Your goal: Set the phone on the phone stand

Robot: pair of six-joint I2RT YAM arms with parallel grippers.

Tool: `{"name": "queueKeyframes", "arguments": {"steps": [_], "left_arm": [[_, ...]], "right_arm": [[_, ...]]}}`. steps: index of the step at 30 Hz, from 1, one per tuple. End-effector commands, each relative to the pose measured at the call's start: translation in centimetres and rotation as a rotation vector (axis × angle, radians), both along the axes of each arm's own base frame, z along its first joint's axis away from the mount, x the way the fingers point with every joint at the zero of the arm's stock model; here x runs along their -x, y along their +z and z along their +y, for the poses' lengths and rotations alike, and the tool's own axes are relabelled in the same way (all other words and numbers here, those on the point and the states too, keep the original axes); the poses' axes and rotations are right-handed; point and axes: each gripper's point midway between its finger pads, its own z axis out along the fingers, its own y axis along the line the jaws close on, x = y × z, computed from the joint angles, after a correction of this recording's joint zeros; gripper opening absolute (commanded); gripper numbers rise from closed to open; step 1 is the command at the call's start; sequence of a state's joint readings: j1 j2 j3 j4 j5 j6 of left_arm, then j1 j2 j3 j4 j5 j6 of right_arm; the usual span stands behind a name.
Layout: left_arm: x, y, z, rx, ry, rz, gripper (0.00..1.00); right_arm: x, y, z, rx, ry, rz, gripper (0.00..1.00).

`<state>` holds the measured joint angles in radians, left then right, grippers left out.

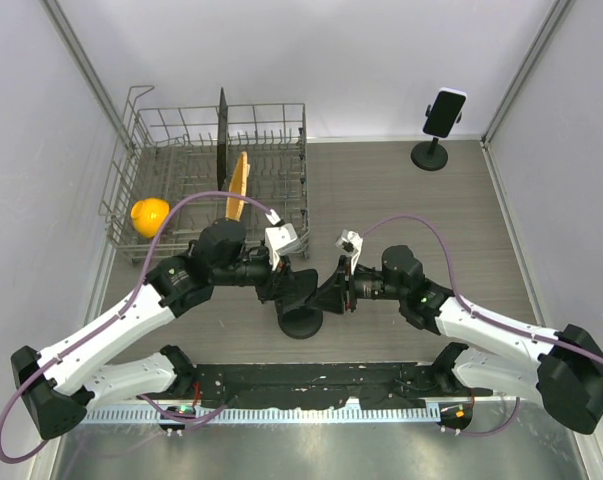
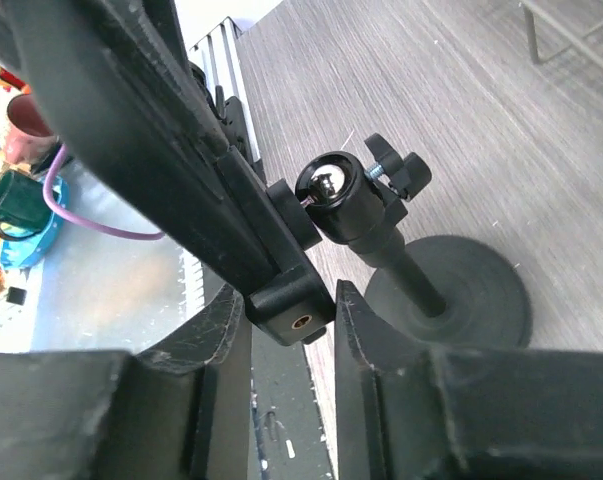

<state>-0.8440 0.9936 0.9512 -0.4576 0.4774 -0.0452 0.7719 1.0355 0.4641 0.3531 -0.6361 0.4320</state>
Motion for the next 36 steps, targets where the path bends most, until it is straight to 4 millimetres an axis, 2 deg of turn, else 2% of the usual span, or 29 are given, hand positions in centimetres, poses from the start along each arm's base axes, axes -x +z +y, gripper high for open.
{"name": "queueKeyframes", "arguments": {"steps": [1,4,6,10,11,12,13,14,15,16,17,19,22,24,25,28,30,31,33,34,36], "left_arm": [[0.3,2.5,-0.8,0.094,-0.04,-0.044,0.0],[0.3,2.5,-0.8,0.095,-0.04,-0.045,0.0],[0.3,2.4,-0.8,0.096,-0.044,-0.042,0.0],[0.5,2.2,-0.9,0.095,-0.054,-0.027,0.0],[0.6,2.1,-1.0,0.095,-0.056,-0.023,0.0],[0.6,2.0,-0.9,0.094,-0.055,-0.019,0.0],[0.6,1.9,-0.9,0.093,-0.051,-0.018,0.0],[0.7,2.0,-0.8,0.097,-0.05,-0.017,0.0],[0.7,1.7,-0.7,0.093,-0.046,-0.012,0.0],[0.7,1.8,-0.7,0.096,-0.042,-0.013,0.0],[0.8,1.8,-0.6,0.1,-0.043,-0.014,0.0],[0.7,2.3,-0.5,0.122,-0.018,-0.016,0.01],[0.7,2.8,-0.4,0.144,0.001,-0.015,0.36],[0.6,3.0,-0.4,0.155,0.017,-0.013,0.46],[0.5,3.2,-0.3,0.162,0.023,-0.016,0.57],[0.4,3.5,0.0,0.167,0.04,-0.029,0.63],[0.1,3.8,0.2,0.174,0.063,-0.038,0.67],[0.1,4.1,0.4,0.178,0.075,-0.046,0.77],[-0.3,4.9,0.9,0.188,0.113,-0.073,0.83],[-0.4,5.4,1.3,0.197,0.129,-0.085,0.86],[-1.4,6.4,2.2,0.203,0.206,-0.123,0.87]], "right_arm": [[-0.2,2.6,0.4,-0.095,-0.01,-0.063,0.0],[-1.0,2.2,-0.3,-0.072,-0.114,-0.077,0.0],[-0.2,2.6,-0.3,-0.103,-0.12,-0.065,0.0],[-0.2,1.4,-0.3,-0.008,-0.13,-0.039,0.0],[-0.1,1.3,-0.3,0.01,-0.125,-0.037,0.12],[-0.1,1.3,-0.4,0.022,-0.129,-0.04,0.47],[-0.2,1.0,-0.9,0.046,-0.148,-0.031,0.58],[-0.6,1.6,-1.4,0.04,-0.19,-0.05,0.73],[-0.6,1.8,-1.8,0.041,-0.202,-0.054,0.81],[-0.6,1.8,-2.2,0.056,-0.218,-0.05,0.81],[-0.5,2.8,-2.8,0.034,-0.237,-0.066,0.82],[-0.2,3.5,-3.3,0.032,-0.254,-0.054,0.83],[0.1,4.3,-4.0,0.03,-0.276,-0.036,0.83],[0.5,4.6,-4.2,0.03,-0.277,-0.006,0.83],[0.6,5.3,-4.1,0.02,-0.284,-0.005,0.83],[0.5,6.2,-4.5,0.021,-0.345,0.003,0.83],[1.2,6.0,-4.4,0.05,-0.345,0.02,0.83],[1.2,6.5,-4.1,0.06,-0.352,0.018,0.83],[1.6,6.2,-3.8,0.107,-0.375,0.016,0.84],[1.0,6.7,-3.7,0.116,-0.421,0.004,0.84],[2.1,7.3,-3.1,0.129,-0.418,-0.008,0.85]]}}
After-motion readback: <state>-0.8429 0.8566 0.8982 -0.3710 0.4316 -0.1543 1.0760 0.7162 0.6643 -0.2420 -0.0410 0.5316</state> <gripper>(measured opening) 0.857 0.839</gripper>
